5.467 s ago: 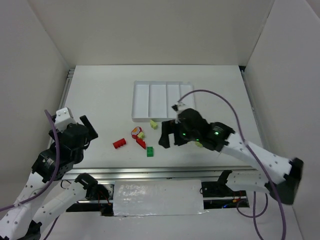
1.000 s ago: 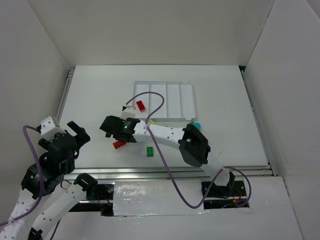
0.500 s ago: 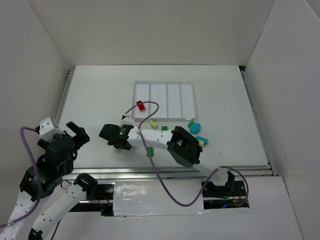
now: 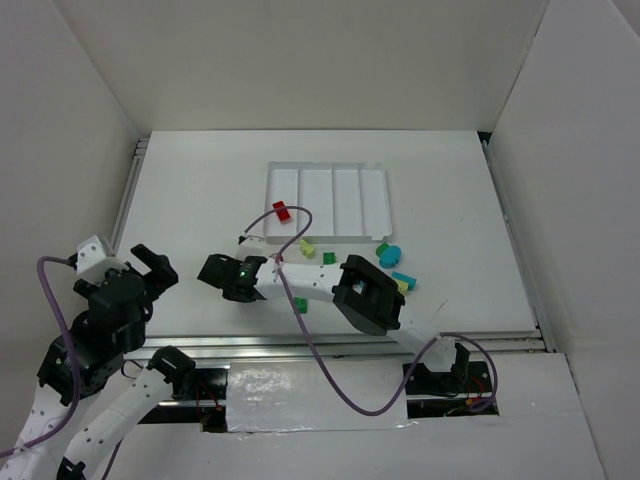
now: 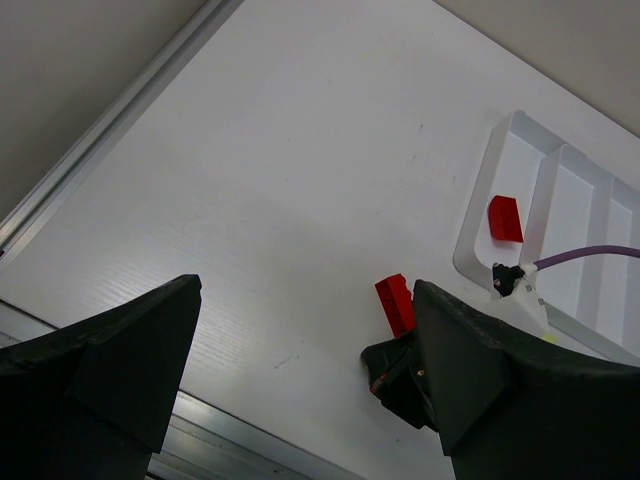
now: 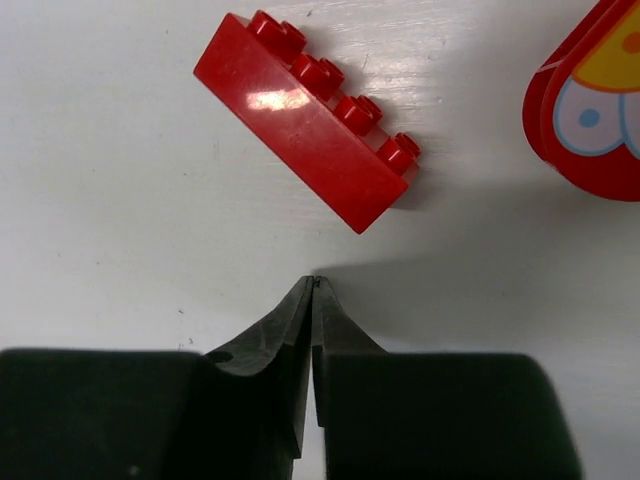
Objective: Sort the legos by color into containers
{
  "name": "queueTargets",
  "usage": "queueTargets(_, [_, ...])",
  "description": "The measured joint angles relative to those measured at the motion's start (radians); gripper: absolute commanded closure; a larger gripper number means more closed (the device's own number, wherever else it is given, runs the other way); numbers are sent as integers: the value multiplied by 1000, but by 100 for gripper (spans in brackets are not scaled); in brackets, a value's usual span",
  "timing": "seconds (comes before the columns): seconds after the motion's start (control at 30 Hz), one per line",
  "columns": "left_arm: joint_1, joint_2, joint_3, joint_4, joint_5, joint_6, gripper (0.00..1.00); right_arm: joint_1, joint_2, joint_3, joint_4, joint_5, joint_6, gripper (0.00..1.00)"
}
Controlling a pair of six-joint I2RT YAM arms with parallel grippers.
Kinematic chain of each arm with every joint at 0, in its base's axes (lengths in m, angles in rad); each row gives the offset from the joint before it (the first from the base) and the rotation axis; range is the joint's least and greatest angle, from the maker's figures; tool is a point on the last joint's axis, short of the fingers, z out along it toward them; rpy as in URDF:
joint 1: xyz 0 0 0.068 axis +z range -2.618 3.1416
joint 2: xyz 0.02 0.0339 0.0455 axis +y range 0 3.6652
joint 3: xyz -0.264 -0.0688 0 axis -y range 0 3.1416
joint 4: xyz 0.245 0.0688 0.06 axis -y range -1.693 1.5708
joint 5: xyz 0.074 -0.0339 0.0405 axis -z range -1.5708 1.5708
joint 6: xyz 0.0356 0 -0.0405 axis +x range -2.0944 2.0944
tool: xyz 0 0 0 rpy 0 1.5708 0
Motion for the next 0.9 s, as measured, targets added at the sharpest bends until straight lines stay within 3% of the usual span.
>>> queueTargets(0.07, [0, 0, 0, 0, 0, 0, 0, 7, -3, 0, 3, 9, -32, 73])
queueTargets(0.1, [0, 0, 0, 0, 0, 0, 1, 10, -8, -3, 8, 10, -61, 52])
queueTargets(0.13, [0, 0, 0, 0, 0, 0, 0, 11, -15, -8, 18, 9, -84, 38])
queueTargets(0.2, [0, 0, 0, 0, 0, 0, 1, 12, -48, -42, 61, -5, -184, 27])
queueTargets(0.57, [0, 2, 0, 1, 2, 2, 1, -97, -154, -84, 184, -264, -840, 26])
queueTargets(0.9, [0, 12, 0, 1, 3, 2, 0, -211, -37, 137, 132, -361, -1068, 30])
